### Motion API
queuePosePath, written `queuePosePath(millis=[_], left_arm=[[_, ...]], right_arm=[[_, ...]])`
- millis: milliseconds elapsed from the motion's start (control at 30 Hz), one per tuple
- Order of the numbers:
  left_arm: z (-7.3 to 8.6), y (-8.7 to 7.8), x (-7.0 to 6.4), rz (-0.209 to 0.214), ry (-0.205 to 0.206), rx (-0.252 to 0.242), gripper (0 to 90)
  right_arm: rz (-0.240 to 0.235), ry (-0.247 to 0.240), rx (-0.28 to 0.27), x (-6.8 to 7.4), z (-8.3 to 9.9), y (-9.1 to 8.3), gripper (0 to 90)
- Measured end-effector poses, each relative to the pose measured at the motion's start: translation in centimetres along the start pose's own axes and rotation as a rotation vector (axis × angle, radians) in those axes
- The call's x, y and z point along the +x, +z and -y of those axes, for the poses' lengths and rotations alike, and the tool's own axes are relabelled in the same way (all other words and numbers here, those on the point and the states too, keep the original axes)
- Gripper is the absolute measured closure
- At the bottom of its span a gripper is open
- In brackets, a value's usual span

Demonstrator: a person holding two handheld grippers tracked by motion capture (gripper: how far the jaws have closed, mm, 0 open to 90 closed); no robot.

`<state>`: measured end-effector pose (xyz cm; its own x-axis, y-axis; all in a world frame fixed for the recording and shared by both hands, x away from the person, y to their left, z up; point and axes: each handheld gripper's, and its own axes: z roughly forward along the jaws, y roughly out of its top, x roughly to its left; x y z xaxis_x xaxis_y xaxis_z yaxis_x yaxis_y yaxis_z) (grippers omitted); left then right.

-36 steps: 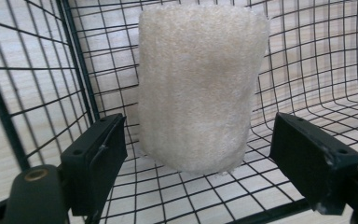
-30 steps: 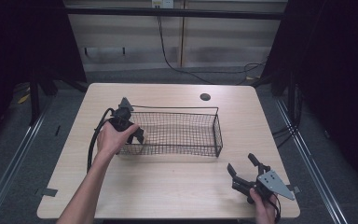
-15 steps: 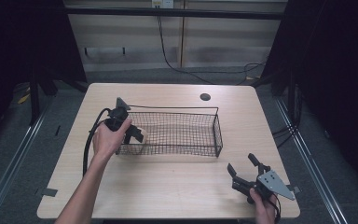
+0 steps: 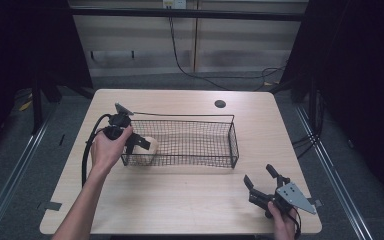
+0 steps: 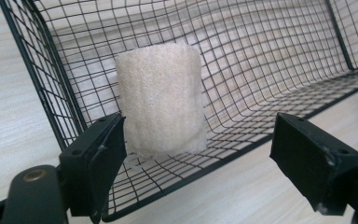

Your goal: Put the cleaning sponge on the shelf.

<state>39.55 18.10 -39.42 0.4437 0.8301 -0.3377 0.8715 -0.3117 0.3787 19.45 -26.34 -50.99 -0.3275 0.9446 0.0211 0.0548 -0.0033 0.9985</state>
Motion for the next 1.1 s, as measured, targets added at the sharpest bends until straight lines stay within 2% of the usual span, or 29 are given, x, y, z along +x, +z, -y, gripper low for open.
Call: queuePosePath(millis=[233, 300, 500, 800, 1100], left_arm=[[1.1, -1.2, 0.1, 0.032, 0.044, -0.079, 18.7], [1.4, -1.5, 0.2, 0.054, 0.03, -0.12, 18.7], [2.4, -2.2, 0.8, 0.093, 0.043, -0.158, 17.6], [4.3, -3.4, 1.6, 0.083, 0.059, -0.223, 18.5], [6.7, -5.4, 2.4, 0.106, 0.101, -0.288, 18.5]], right_arm=[[0.002, -0.001, -0.002, 0.0, 0.0, 0.0, 13.9], [0.002, 0.0, -0.002, 0.0, 0.0, 0.0, 13.8], [0.002, -0.003, -0.004, 0.0, 0.0, 0.0, 13.8], [0.004, -0.002, -0.003, 0.0, 0.0, 0.0, 13.9], [0.004, 0.0, -0.005, 0.0, 0.0, 0.0, 13.9]])
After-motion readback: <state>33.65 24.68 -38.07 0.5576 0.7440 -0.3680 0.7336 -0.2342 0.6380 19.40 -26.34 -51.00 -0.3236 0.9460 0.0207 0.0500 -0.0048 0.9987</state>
